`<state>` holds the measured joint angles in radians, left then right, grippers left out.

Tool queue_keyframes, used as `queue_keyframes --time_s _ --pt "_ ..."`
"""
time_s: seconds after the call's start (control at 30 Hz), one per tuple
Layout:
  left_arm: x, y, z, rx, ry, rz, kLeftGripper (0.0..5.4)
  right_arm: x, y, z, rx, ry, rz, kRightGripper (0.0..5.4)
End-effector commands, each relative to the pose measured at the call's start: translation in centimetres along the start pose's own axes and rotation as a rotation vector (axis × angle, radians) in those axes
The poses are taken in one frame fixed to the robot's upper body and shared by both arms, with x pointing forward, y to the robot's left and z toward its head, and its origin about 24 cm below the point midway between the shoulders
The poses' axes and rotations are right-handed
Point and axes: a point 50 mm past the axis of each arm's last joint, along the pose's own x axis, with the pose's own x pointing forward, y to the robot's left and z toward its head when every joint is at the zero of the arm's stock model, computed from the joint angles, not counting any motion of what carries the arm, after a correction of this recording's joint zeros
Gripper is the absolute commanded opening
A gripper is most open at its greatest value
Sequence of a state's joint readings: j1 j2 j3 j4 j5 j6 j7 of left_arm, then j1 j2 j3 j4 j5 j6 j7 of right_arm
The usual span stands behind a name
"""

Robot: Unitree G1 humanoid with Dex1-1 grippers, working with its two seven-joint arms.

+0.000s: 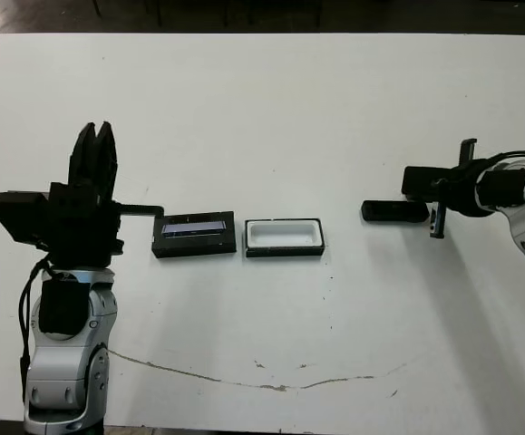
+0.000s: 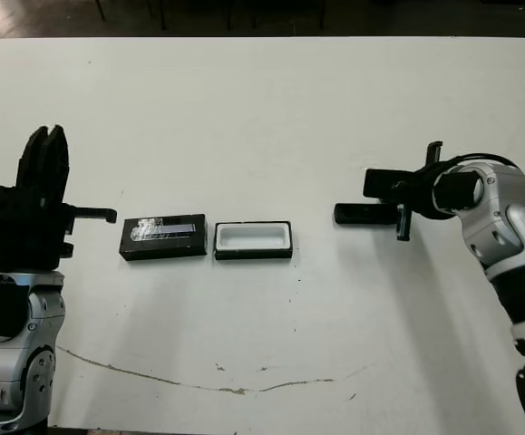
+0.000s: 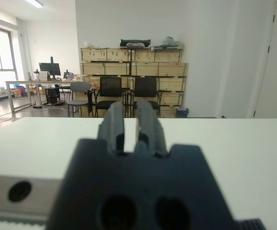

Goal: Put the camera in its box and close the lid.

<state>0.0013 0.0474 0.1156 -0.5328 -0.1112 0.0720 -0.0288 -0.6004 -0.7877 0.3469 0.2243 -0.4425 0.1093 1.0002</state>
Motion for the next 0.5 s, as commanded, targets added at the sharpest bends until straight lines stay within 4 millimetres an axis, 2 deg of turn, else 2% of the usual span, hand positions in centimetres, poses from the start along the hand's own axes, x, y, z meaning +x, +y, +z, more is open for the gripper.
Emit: queue_keyframes --time_s 0.03,0.5 --pt "-0.09 0.32 -0.5 0.02 0.027 0.001 0.0 0.22 1.72 -0.5 -0.021 0.019 0.098 0.01" --pt "-0.03 0.25 -0.74 0.029 0.032 -0.005 0.0 -0.53 2.61 0.17 -0.045 -0.027 0.167 0.01"
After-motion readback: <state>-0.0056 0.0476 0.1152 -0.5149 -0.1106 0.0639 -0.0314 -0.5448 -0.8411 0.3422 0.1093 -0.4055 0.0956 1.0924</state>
